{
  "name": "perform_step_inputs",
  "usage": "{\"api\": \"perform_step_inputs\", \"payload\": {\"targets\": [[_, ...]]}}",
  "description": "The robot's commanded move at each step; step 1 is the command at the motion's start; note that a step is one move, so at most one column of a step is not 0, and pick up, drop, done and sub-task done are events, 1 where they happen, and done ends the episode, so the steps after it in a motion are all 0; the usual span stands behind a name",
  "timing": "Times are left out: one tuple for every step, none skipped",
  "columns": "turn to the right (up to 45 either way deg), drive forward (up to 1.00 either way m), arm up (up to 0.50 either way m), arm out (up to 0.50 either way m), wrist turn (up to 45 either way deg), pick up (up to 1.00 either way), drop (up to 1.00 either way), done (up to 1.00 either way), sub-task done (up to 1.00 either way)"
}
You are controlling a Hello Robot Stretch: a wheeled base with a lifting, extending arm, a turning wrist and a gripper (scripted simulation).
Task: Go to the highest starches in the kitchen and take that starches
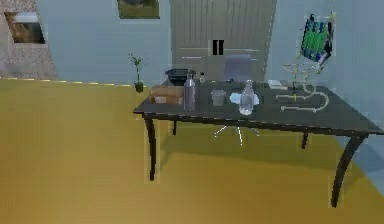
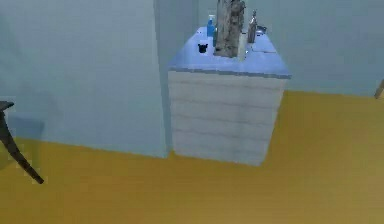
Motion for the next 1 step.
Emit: {"api": "perform_step_inputs", "payload": {"targets": [[0.0, 0.75, 0.0, 0.0, 0.0, 0.0, 0.0, 0.0, 0.0]]}}
